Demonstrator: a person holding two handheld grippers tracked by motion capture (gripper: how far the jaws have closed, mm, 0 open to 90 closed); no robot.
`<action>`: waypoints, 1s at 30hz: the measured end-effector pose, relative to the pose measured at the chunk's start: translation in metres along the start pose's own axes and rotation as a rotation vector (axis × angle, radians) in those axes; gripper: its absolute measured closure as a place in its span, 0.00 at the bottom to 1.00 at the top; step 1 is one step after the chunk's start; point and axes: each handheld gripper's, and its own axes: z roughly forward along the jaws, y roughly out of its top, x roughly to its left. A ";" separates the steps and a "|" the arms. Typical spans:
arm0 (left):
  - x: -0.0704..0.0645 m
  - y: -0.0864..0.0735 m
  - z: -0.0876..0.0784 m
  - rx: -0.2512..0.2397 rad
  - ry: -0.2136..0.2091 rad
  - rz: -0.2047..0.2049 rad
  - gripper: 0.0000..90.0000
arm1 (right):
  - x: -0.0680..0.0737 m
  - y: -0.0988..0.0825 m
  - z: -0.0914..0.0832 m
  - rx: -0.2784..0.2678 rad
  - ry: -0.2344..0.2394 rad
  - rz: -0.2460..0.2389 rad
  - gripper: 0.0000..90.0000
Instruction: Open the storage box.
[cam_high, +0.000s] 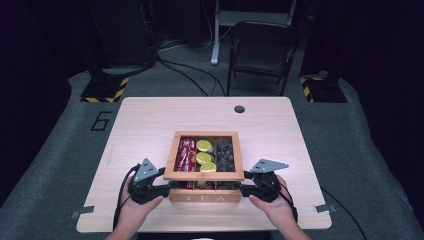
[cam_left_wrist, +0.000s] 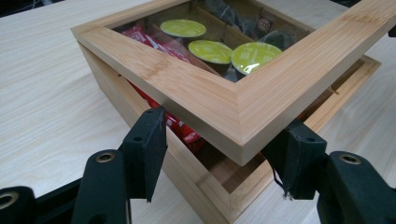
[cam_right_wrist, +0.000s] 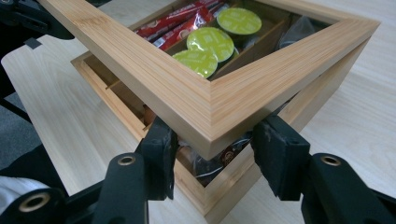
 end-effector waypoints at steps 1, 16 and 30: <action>0.000 0.001 -0.001 -0.005 0.007 0.001 0.46 | 0.000 0.001 -0.001 -0.004 0.004 -0.003 0.56; 0.008 0.030 -0.013 -0.056 0.041 0.043 0.51 | -0.012 0.025 -0.013 -0.059 -0.033 -0.022 0.57; 0.020 0.060 -0.017 -0.100 0.061 0.037 0.58 | -0.020 0.054 -0.020 -0.143 -0.060 -0.052 0.57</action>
